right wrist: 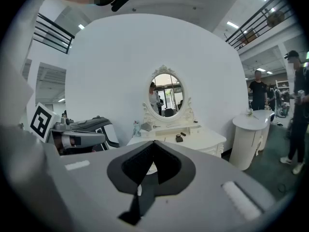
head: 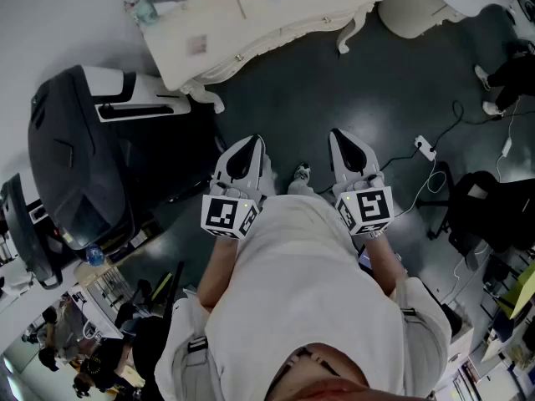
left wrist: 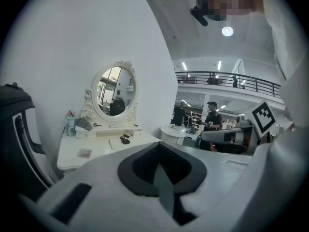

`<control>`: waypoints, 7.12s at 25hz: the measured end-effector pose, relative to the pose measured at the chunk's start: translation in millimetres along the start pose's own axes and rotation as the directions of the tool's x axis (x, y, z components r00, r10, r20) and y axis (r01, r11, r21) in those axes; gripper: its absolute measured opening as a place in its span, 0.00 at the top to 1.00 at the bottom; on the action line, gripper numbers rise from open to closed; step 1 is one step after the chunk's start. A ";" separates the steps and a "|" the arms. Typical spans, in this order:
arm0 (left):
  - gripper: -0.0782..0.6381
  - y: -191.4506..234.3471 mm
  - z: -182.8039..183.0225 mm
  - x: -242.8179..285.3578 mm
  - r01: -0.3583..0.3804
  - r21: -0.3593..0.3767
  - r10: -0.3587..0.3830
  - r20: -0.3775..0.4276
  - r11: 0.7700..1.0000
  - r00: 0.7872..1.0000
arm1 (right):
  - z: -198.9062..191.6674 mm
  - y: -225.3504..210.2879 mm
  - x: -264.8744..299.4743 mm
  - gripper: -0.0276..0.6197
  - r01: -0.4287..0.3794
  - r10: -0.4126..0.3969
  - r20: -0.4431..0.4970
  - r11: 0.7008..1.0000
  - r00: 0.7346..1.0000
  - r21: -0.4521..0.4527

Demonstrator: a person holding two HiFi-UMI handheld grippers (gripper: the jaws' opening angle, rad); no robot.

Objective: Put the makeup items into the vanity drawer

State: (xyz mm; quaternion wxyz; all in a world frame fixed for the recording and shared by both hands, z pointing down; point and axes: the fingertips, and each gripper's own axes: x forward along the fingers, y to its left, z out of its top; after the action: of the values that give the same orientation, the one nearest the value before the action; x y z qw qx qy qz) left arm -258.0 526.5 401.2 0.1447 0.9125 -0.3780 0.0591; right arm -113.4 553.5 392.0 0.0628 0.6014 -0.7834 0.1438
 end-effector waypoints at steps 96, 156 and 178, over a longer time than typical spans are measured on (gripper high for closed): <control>0.88 87.9 109.5 391.1 0.087 0.031 -0.088 0.024 0.996 0.996 | 116.7 -263.1 240.3 0.95 0.107 -0.108 0.012 0.992 0.994 0.073; 0.62 337.6 -90.8 421.3 -0.622 -0.067 0.537 -0.440 0.780 0.720 | 160.5 -258.7 469.9 0.95 -0.379 0.333 -0.273 0.915 0.903 -0.139; 0.61 362.4 -154.7 444.2 -0.549 0.001 0.445 -0.587 0.836 0.676 | 141.2 -243.3 443.5 0.95 -0.217 0.176 -0.274 0.968 0.946 -0.125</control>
State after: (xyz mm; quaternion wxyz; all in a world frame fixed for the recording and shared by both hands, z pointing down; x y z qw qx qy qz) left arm -199.9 31.8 724.4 0.3081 0.6981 -0.5558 0.3299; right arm 11.5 43.9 414.6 0.1966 0.4893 -0.8333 0.1662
